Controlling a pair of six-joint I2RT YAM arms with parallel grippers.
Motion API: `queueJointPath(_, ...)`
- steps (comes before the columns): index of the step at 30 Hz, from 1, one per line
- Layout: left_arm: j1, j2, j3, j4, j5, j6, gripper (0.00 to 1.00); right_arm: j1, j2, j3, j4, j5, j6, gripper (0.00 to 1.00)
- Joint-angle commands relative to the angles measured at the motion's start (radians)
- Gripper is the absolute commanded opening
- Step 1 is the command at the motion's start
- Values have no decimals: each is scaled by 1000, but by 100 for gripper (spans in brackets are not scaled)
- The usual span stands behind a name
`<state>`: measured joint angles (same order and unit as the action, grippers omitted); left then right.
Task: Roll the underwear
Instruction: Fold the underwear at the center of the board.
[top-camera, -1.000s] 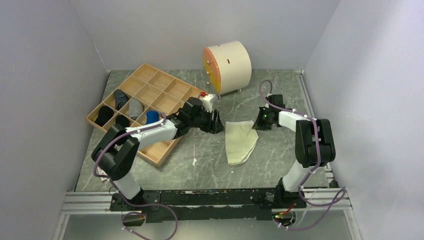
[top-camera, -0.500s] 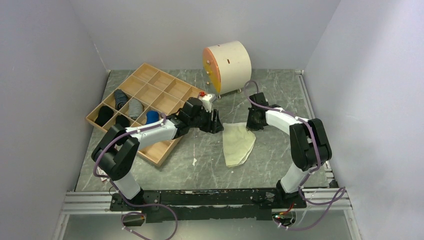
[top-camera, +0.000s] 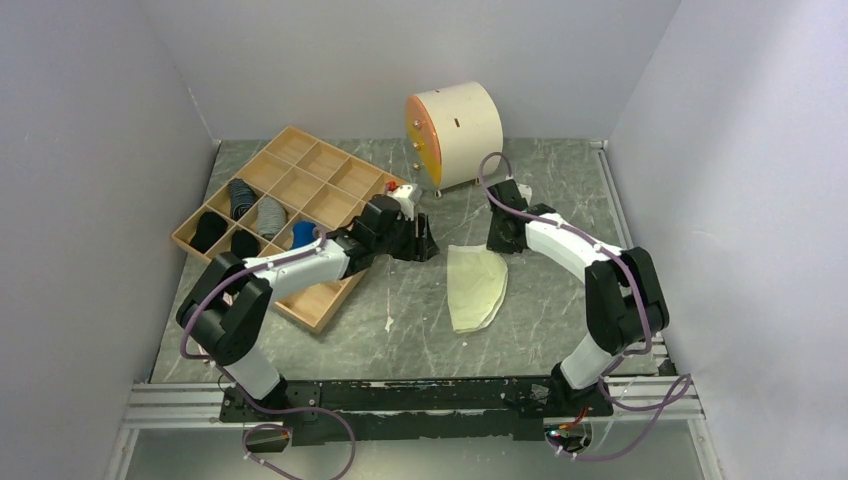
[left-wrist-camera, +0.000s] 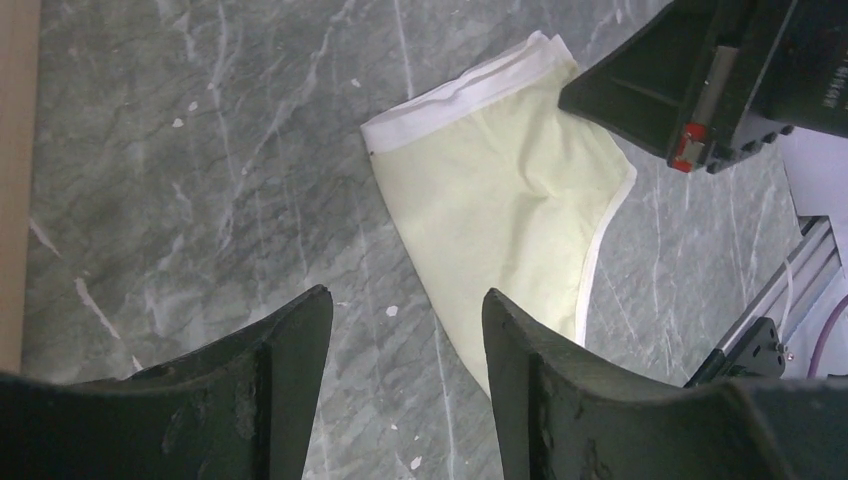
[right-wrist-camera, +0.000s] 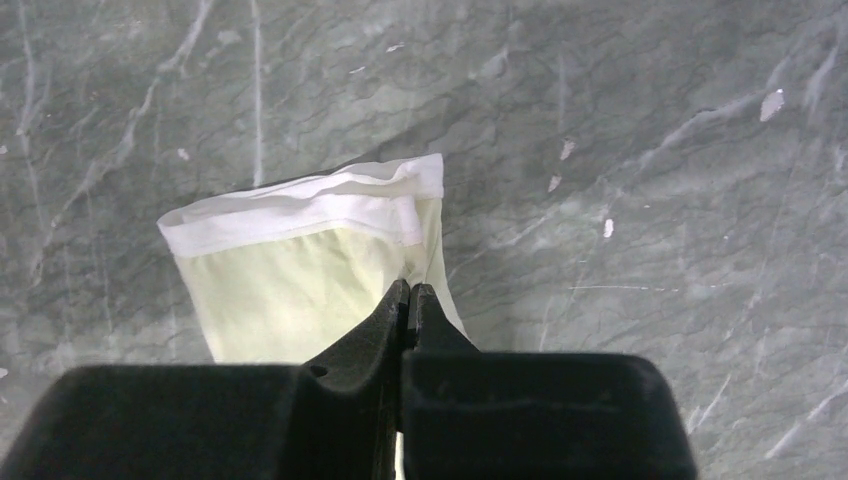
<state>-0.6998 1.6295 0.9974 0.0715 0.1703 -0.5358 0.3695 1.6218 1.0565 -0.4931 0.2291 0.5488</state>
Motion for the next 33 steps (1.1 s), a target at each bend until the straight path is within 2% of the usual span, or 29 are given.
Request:
queueJointPath(1,8,-30,5,-19,-31,-27,62,34,13,63,-37,60,37,0)
queueJointPath(6,23,-31,5,-67,-91,-70,62,95,35,96,-54,83,73,0)
queueJointPath(12,55,-31,-2,-102,-93,-99,63,161,101,143,-69,88,124,0)
queueJointPath(24,96,-36,-18,-117,-53,-101,62,195,220,218,-41,23,182,0)
queueJointPath(33,107,-32,-20,-115,-40,-107,62,220,228,222,-34,-6,181,0)
